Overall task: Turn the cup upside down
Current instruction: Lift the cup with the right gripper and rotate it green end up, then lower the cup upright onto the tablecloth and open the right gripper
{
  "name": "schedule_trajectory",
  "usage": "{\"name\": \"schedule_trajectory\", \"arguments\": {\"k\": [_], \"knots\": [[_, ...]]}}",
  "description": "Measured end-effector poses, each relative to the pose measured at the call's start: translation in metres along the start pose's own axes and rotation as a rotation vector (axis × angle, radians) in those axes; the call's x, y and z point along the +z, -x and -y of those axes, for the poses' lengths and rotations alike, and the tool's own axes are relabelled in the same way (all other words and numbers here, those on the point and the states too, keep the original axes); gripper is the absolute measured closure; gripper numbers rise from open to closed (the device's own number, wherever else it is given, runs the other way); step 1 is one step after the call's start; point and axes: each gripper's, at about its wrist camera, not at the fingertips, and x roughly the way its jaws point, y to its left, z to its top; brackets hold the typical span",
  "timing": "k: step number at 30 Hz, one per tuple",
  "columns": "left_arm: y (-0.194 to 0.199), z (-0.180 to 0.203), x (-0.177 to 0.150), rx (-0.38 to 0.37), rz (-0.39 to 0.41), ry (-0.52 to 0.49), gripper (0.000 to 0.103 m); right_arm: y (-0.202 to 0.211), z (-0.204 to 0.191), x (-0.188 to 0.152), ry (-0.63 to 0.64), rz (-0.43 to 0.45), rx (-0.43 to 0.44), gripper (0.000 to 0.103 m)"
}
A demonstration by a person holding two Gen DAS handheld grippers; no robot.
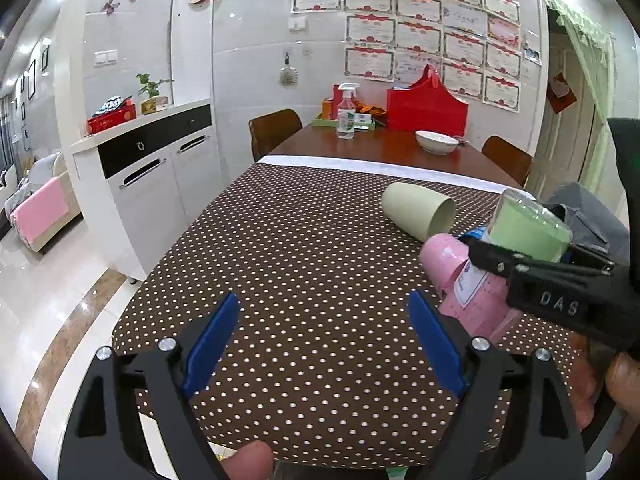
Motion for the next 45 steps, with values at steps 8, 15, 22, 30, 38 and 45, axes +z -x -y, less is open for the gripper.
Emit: {"name": "schedule_trajectory", "arguments": {"k": [8, 15, 22, 30, 38, 45], "knots": [[-0.006, -0.015, -0.001, 0.026, -0.010, 0.015, 0.018, -0.024, -0.019, 0.000, 0.043, -0.028, 0.004, 0.034], [-0.009, -0.019, -0.002, 0.030, -0.015, 0.016, 0.018, -0.034, -0.028, -0.004, 0.085, -0.033, -0.018, 0.033], [-0.008, -0.018, -0.001, 0.032, -0.011, 0.015, 0.018, -0.035, -0.030, -0.005, 0.098, -0.034, -0.016, 0.019], [-0.005, -0.016, 0.000, 0.036, -0.005, 0.014, 0.018, -0.031, -0.026, -0.006, 0.072, -0.024, -0.004, 0.006], [0.004, -0.014, 0.002, 0.041, 0.009, 0.009, 0.018, -0.024, -0.020, -0.008, 0.046, -0.019, 0.024, 0.006], [0.017, -0.005, 0.004, 0.027, 0.035, 0.002, 0.018, 0.002, -0.009, -0.010, 0.014, 0.068, 0.077, 0.006]]}}
